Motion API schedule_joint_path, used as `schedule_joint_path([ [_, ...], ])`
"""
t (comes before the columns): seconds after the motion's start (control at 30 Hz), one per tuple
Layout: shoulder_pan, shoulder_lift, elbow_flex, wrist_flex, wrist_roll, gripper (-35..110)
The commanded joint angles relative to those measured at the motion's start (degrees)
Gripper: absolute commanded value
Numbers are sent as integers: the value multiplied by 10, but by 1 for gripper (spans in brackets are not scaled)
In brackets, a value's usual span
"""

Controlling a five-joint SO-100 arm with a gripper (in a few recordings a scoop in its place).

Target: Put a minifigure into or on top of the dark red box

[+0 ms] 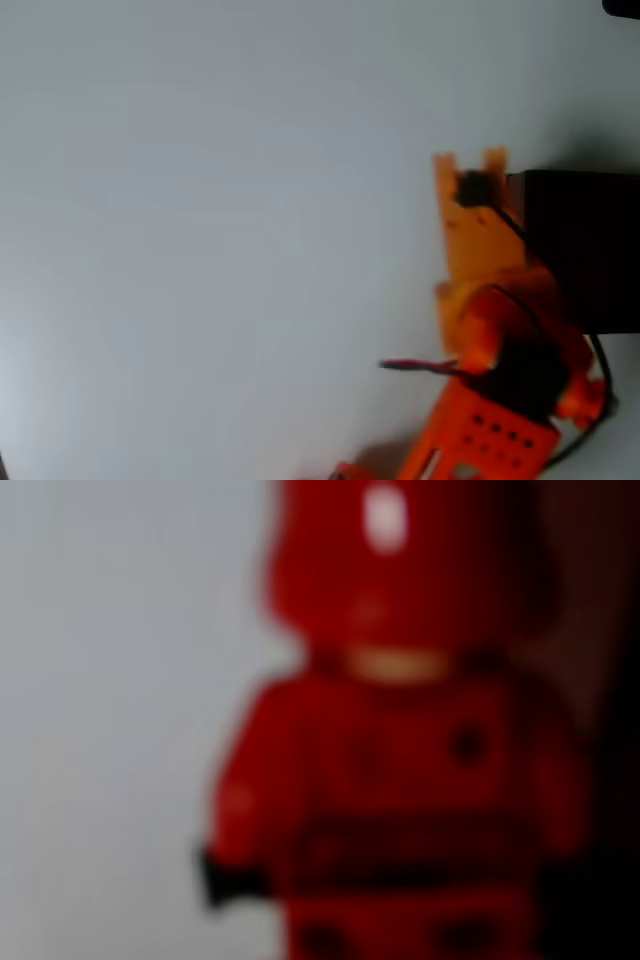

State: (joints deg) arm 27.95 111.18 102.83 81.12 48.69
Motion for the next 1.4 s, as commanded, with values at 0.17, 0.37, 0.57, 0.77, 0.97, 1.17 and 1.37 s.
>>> schedule_joint_path([
  [0.17, 131, 18, 18, -71, -123, 0],
  [0.37, 177, -62, -14, -110, -165, 0],
  [0.57, 190, -169, -75, -129, -185, 0],
  [0.77, 185, -238, -114, -134, -181, 6],
  [0.97, 178, -235, -106, -133, -177, 19],
  [1.17, 150, -164, -57, -130, -191, 19],
  [1.37, 78, 12, 80, -120, -189, 16],
])
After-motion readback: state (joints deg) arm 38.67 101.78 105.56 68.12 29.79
